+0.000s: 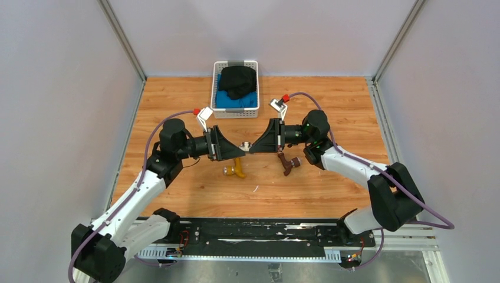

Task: Install the water faucets
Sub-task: Pick up the adaptor at the center of the board.

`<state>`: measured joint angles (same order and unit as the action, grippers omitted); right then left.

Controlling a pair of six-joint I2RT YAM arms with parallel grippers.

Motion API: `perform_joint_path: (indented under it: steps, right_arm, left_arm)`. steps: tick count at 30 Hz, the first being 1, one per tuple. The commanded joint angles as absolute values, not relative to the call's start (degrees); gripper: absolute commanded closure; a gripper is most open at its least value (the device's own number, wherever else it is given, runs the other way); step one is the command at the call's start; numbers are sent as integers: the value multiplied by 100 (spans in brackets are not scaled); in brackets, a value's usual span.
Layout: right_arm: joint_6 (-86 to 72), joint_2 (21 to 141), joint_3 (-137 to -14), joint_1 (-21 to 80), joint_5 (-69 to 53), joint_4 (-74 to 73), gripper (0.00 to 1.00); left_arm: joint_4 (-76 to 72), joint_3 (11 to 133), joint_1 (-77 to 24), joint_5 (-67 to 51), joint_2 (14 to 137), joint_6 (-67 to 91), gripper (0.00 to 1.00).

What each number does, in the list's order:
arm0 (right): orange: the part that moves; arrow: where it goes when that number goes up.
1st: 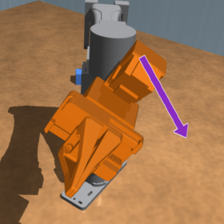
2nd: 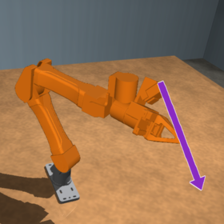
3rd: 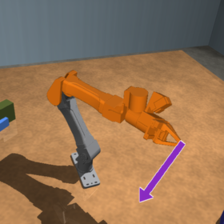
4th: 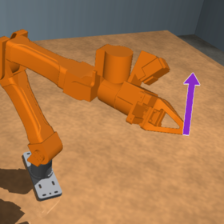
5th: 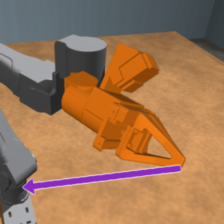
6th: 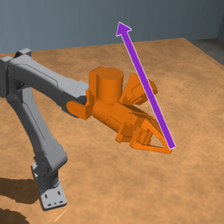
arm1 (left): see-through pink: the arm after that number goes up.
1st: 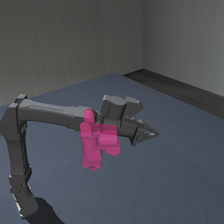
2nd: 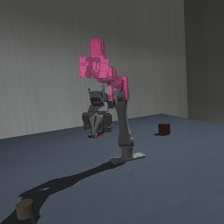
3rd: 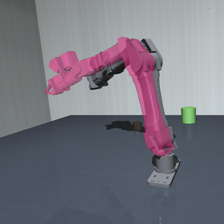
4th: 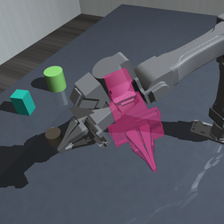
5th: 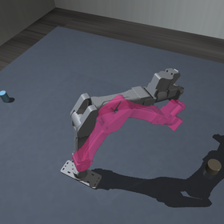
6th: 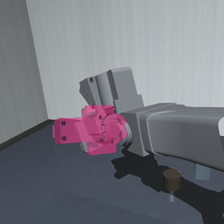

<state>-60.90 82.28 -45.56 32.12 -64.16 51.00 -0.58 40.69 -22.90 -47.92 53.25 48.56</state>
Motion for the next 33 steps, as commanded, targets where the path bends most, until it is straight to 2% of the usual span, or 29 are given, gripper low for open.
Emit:
perform_joint_path:
  steps: [1,5,9,17,22,24,27,31,33]
  right_arm:
    - [-5950,8102,-4638,3144,-6560,5096,100]
    - [-5966,8107,-4653,3162,-6566,5110,100]
    - [-5968,8121,-4667,3188,-6575,5136,100]
    - [-5968,8119,-4650,3282,-6592,5142,100]
    - [-5938,8151,-4655,3295,-6618,5126,100]
    - [-5937,8180,-4679,3304,-6634,5122,100]
    - [-5933,8213,-4711,3309,-6653,5123,100]
    - [-5932,8220,-4699,3307,-6679,5124,100]
    - [-5929,8203,-4686,3315,-6695,5116,100]
  left_arm:
    - [-1010,3951,-2271,-5073,5332,5439,17]
    - [-1037,4011,-2349,-5070,5351,5454,19]
    - [-1039,4051,-2390,-5010,5431,5491,30]
    - [-1145,4091,-2571,-4926,5632,5535,42]
    - [-1299,4034,-2678,-4829,5678,5644,58]
    - [-1360,4017,-2681,-4813,5692,5685,62]
    - [-1390,4012,-2681,-4780,5685,5701,62]
    - [-1532,4006,-2681,-4735,5636,5765,46]
    - [-1618,3994,-2672,-4744,5627,5816,44]
